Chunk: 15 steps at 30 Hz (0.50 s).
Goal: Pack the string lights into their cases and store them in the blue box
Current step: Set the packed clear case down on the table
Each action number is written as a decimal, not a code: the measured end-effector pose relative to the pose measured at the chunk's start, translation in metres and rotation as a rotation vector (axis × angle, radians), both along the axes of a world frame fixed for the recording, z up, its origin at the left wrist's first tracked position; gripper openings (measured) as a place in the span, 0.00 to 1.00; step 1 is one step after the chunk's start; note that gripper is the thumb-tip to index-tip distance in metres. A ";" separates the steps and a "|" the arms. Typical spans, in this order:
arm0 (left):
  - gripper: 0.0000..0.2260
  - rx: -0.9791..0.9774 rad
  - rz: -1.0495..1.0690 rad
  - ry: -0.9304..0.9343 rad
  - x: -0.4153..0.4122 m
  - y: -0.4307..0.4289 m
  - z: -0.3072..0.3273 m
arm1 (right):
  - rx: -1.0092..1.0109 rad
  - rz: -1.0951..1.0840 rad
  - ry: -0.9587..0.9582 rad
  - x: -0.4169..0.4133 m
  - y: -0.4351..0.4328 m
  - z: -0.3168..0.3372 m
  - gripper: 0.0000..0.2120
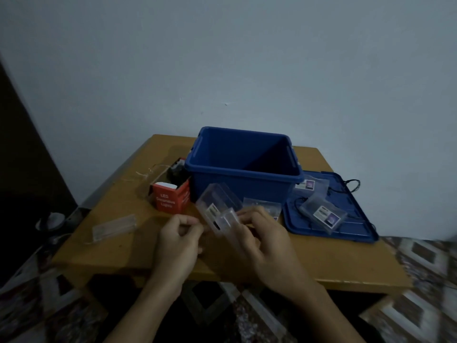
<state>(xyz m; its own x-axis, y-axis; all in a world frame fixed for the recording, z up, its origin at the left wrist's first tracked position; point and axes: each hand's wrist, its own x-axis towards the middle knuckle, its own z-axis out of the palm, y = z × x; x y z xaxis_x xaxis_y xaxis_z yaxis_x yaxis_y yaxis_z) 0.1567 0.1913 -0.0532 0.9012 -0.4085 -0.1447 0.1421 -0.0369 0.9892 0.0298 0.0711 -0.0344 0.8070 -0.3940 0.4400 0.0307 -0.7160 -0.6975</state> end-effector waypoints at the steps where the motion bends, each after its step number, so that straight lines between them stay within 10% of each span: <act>1: 0.03 0.035 -0.007 -0.038 0.001 -0.002 -0.003 | -0.032 0.000 0.042 -0.008 -0.005 0.000 0.07; 9: 0.20 0.109 -0.393 -0.583 0.007 -0.020 -0.010 | -0.306 0.075 0.338 -0.038 -0.034 0.000 0.08; 15: 0.15 0.100 -0.550 -0.691 0.012 -0.024 -0.022 | -0.317 0.069 0.377 -0.043 -0.039 0.004 0.10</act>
